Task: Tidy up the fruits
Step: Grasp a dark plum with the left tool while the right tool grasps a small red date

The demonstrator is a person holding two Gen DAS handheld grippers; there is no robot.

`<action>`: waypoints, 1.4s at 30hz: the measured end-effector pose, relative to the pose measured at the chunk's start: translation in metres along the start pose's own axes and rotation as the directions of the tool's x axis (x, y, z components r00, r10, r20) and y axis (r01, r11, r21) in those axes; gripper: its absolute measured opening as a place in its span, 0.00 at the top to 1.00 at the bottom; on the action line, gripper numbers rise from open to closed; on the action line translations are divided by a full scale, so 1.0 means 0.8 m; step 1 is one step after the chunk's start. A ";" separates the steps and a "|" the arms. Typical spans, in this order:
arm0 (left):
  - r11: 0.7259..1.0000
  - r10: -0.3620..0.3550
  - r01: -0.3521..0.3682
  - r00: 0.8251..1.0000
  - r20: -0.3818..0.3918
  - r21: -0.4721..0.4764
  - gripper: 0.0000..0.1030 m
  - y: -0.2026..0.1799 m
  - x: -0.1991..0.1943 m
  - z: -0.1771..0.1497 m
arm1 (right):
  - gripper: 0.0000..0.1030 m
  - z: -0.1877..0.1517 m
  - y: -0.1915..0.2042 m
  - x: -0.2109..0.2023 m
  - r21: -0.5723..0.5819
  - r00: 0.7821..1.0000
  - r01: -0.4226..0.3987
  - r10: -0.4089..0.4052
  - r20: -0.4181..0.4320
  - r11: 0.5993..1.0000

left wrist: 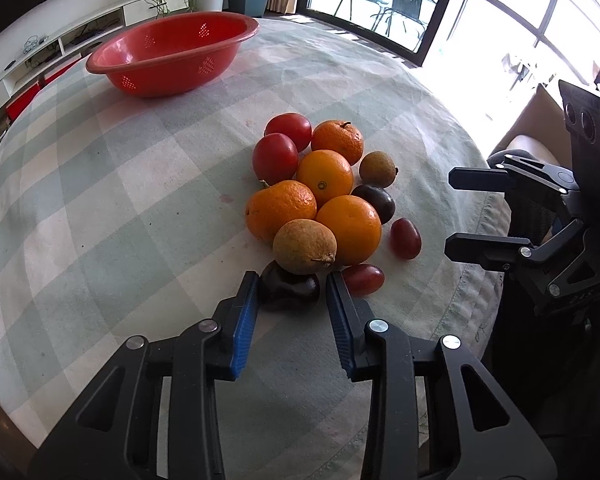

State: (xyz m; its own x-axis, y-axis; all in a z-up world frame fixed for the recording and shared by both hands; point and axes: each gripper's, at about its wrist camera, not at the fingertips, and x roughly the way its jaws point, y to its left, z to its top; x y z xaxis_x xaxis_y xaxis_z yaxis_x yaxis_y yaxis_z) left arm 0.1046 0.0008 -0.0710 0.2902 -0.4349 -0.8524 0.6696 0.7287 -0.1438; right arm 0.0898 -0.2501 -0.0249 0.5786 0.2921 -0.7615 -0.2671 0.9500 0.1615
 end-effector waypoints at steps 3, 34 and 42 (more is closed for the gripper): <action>1.000 -0.002 0.002 1.000 0.007 -0.011 0.73 0.002 -0.001 0.000 | 0.24 -0.001 0.002 0.003 -0.001 1.000 0.000 0.000 -0.004 1.000; 0.982 0.070 -0.051 0.992 0.103 -0.182 0.73 0.005 -0.044 -0.043 | 0.68 0.009 0.044 0.040 -0.102 0.999 0.029 -0.033 -0.039 0.994; 0.984 0.065 -0.048 0.993 0.096 -0.171 0.73 0.002 -0.042 -0.043 | 0.73 0.007 0.048 0.038 -0.124 0.998 0.039 -0.045 -0.047 0.992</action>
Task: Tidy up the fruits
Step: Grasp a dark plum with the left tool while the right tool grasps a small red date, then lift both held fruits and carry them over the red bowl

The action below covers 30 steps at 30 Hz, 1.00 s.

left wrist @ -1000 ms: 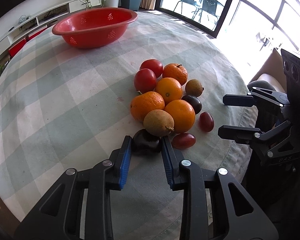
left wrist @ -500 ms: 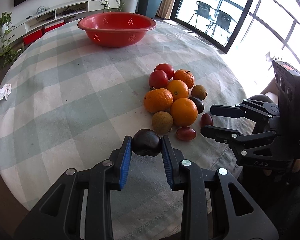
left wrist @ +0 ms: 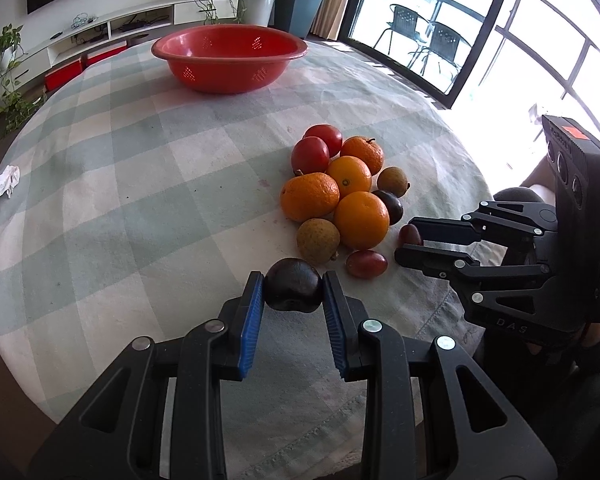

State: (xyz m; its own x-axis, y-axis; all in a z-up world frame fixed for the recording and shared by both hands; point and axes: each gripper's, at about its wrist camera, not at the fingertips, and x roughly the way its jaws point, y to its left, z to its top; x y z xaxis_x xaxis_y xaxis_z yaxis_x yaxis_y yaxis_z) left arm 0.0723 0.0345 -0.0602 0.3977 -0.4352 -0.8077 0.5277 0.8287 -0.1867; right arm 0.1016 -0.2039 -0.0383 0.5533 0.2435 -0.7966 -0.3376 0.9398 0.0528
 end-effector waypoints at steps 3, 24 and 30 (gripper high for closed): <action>1.000 0.001 -0.001 1.000 0.003 -0.003 0.73 0.000 0.001 0.000 | 0.73 0.000 -0.001 -0.002 0.013 1.000 -0.016 0.016 0.000 1.000; 0.995 0.041 -0.031 0.993 0.106 -0.099 0.73 0.039 -0.040 0.039 | 0.73 0.046 -0.114 -0.049 0.149 0.992 0.019 -0.038 0.123 0.989; 0.992 0.107 -0.090 0.973 0.203 -0.093 0.73 0.065 -0.074 0.121 | 0.73 0.110 -0.183 -0.068 0.173 0.975 0.059 -0.094 0.199 0.983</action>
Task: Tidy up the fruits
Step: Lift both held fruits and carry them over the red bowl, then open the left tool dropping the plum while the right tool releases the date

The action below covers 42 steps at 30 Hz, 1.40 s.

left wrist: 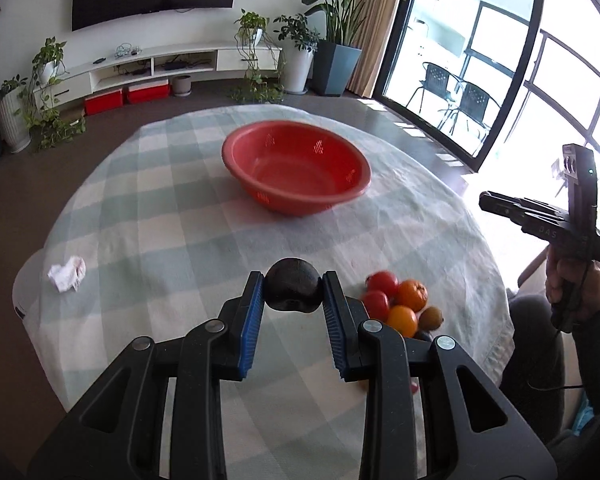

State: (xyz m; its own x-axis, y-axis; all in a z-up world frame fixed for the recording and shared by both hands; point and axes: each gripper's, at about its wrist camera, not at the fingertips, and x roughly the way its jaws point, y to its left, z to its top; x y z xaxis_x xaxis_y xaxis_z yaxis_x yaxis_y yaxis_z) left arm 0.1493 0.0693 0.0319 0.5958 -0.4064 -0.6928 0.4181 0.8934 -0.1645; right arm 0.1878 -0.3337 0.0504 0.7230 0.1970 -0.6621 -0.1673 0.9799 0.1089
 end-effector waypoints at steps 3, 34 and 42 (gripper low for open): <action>0.999 0.021 -0.022 0.999 0.031 0.040 0.73 -0.003 0.009 0.055 | 0.73 0.043 -0.004 0.006 -0.024 0.999 -0.027 0.029 0.047 0.999; 0.977 0.106 -0.052 0.961 -0.257 0.209 0.73 0.000 0.294 0.143 | 0.73 0.136 0.107 0.256 -0.334 0.946 -0.214 0.110 -0.304 0.918; 0.965 0.144 -0.080 0.957 -0.251 0.249 0.73 0.000 0.300 0.141 | 0.73 0.132 0.106 0.281 -0.335 0.940 -0.199 0.082 -0.332 0.921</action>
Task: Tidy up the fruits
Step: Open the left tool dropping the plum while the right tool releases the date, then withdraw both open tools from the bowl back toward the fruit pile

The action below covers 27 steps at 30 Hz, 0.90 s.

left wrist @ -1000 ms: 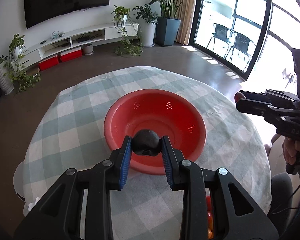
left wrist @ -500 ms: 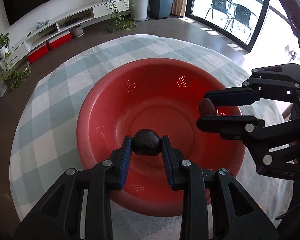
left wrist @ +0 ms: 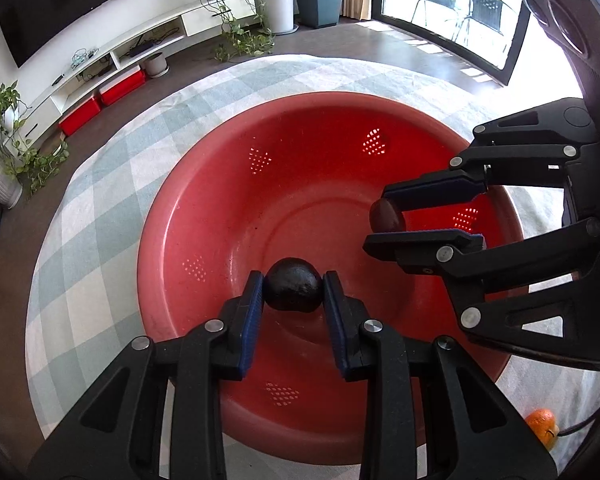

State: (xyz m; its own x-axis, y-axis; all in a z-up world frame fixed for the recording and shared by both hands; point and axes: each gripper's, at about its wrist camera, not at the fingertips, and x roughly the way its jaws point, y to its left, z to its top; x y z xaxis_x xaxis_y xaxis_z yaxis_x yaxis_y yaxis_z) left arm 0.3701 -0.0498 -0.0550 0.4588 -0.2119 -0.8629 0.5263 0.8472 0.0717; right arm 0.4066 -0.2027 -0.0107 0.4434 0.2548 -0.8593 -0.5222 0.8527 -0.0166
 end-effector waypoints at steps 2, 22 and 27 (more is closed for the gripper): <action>1.000 0.011 -0.011 1.000 -0.002 0.011 0.72 -0.002 0.001 0.001 | 0.72 0.001 -0.003 0.001 0.011 1.000 0.002 -0.002 -0.003 1.000; 1.000 -0.007 0.007 0.999 0.041 0.009 0.42 -0.006 -0.009 0.000 | 0.53 -0.010 -0.010 -0.029 0.043 0.999 0.002 -0.004 0.046 0.999; 0.999 -0.007 0.012 0.992 0.124 -0.039 0.32 0.004 -0.052 -0.010 | 0.44 -0.020 -0.011 -0.078 0.071 0.990 -0.015 0.004 0.144 0.997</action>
State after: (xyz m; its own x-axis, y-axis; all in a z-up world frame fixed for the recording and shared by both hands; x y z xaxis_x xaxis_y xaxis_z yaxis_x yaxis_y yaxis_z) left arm 0.3473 -0.0346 -0.0231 0.5400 -0.2767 -0.7949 0.5036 0.8629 0.0417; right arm 0.3720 -0.2333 0.0346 0.5414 0.3213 -0.7770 -0.4756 0.8791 0.0322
